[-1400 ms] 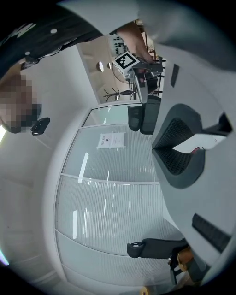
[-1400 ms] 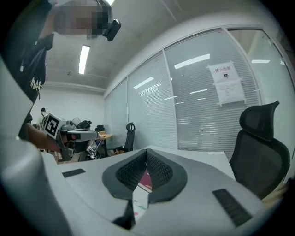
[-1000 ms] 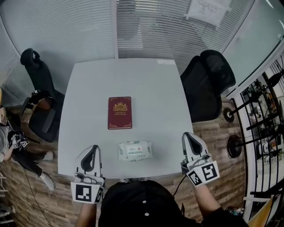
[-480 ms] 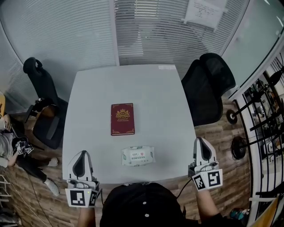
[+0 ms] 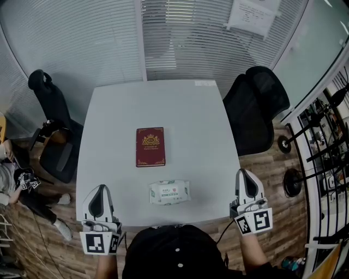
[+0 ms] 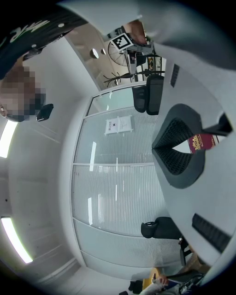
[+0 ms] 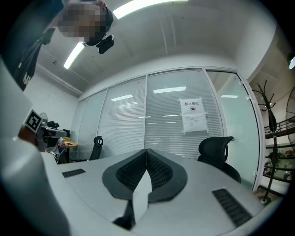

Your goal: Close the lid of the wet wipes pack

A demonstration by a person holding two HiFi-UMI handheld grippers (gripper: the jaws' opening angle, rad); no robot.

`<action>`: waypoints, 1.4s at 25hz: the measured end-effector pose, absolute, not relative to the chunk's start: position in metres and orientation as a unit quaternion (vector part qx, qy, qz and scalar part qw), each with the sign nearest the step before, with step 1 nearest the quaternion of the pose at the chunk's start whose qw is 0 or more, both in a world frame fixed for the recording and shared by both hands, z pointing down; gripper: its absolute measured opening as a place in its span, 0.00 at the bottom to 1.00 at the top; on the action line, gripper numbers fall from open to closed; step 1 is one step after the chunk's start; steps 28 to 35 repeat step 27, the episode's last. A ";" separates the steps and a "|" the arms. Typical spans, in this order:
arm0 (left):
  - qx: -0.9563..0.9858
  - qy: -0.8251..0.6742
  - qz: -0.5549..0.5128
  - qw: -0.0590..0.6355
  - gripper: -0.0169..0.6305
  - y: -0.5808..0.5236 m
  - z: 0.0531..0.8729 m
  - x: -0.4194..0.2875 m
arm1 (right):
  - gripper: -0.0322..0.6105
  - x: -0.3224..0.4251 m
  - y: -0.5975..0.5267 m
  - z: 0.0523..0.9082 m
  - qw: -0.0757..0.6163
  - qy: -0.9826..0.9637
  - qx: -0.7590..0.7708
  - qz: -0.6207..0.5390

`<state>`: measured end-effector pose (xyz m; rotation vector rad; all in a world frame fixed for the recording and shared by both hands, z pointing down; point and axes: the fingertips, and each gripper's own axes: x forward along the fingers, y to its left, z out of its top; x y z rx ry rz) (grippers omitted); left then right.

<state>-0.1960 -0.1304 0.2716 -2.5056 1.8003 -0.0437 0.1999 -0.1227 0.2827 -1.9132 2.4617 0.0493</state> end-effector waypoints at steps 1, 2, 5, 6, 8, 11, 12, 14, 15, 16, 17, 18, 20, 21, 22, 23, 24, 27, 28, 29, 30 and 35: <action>-0.811 0.584 -0.014 0.028 0.05 -0.130 0.272 -0.196 | 0.09 0.198 -0.123 0.284 0.007 0.793 -0.609 0.015; -0.811 0.584 -0.014 0.029 0.05 -0.130 0.271 -0.196 | 0.09 0.195 -0.123 0.284 0.002 0.796 -0.605 0.014; -0.810 0.585 -0.016 0.028 0.05 -0.130 0.271 -0.196 | 0.09 0.193 -0.124 0.282 0.006 0.799 -0.602 0.013; -0.810 0.586 -0.016 0.028 0.05 -0.130 0.270 -0.196 | 0.09 0.193 -0.125 0.281 0.007 0.798 -0.602 0.012; -0.810 0.586 -0.015 0.029 0.05 -0.129 0.270 -0.195 | 0.09 0.193 -0.125 0.282 0.007 0.798 -0.602 0.011; -0.810 0.586 -0.014 0.030 0.05 -0.129 0.269 -0.193 | 0.09 0.192 -0.126 0.281 0.006 0.799 -0.601 0.013; -0.810 0.586 -0.015 0.030 0.05 -0.129 0.269 -0.193 | 0.09 0.192 -0.127 0.281 0.005 0.799 -0.601 0.014; -0.810 0.585 -0.015 0.030 0.05 -0.128 0.268 -0.192 | 0.09 0.192 -0.127 0.280 0.004 0.799 -0.601 0.014; -0.811 0.585 -0.015 0.031 0.05 -0.128 0.267 -0.191 | 0.09 0.192 -0.127 0.280 0.004 0.800 -0.600 0.013; -0.811 0.585 -0.016 0.031 0.05 -0.127 0.267 -0.191 | 0.09 0.192 -0.126 0.280 0.004 0.800 -0.599 0.014; -0.811 0.585 -0.016 0.032 0.05 -0.126 0.267 -0.191 | 0.09 0.191 -0.126 0.280 0.004 0.801 -0.598 0.014; -0.811 0.585 -0.016 0.032 0.05 -0.126 0.267 -0.191 | 0.09 0.191 -0.125 0.281 0.004 0.802 -0.598 0.015; -0.810 0.585 -0.017 0.033 0.05 -0.126 0.267 -0.191 | 0.09 0.190 -0.126 0.281 0.003 0.803 -0.596 0.015; -0.810 0.585 -0.017 0.034 0.05 -0.125 0.266 -0.191 | 0.09 0.189 -0.126 0.281 0.002 0.803 -0.596 0.015; -0.811 0.584 -0.017 0.034 0.05 -0.125 0.266 -0.191 | 0.09 0.188 -0.126 0.281 0.002 0.804 -0.595 0.015; -0.811 0.584 -0.017 0.035 0.05 -0.124 0.266 -0.191 | 0.09 0.188 -0.125 0.281 0.002 0.804 -0.594 0.016; -0.811 0.584 -0.016 0.035 0.05 -0.124 0.265 -0.191 | 0.09 0.187 -0.125 0.281 0.002 0.804 -0.594 0.016; -0.810 0.585 -0.017 0.035 0.05 -0.122 0.266 -0.191 | 0.09 0.186 -0.124 0.282 0.001 0.805 -0.593 0.017; -0.810 0.585 -0.017 0.035 0.05 -0.122 0.266 -0.191 | 0.09 0.186 -0.124 0.282 0.001 0.805 -0.593 0.017; -0.810 0.585 -0.017 0.035 0.05 -0.122 0.266 -0.191 | 0.09 0.186 -0.124 0.282 0.001 0.805 -0.593 0.017; -0.810 0.585 -0.017 0.035 0.05 -0.122 0.266 -0.191 | 0.09 0.186 -0.124 0.282 0.001 0.805 -0.593 0.017; -0.810 0.585 -0.017 0.035 0.05 -0.122 0.266 -0.191 | 0.09 0.186 -0.124 0.282 0.001 0.805 -0.593 0.017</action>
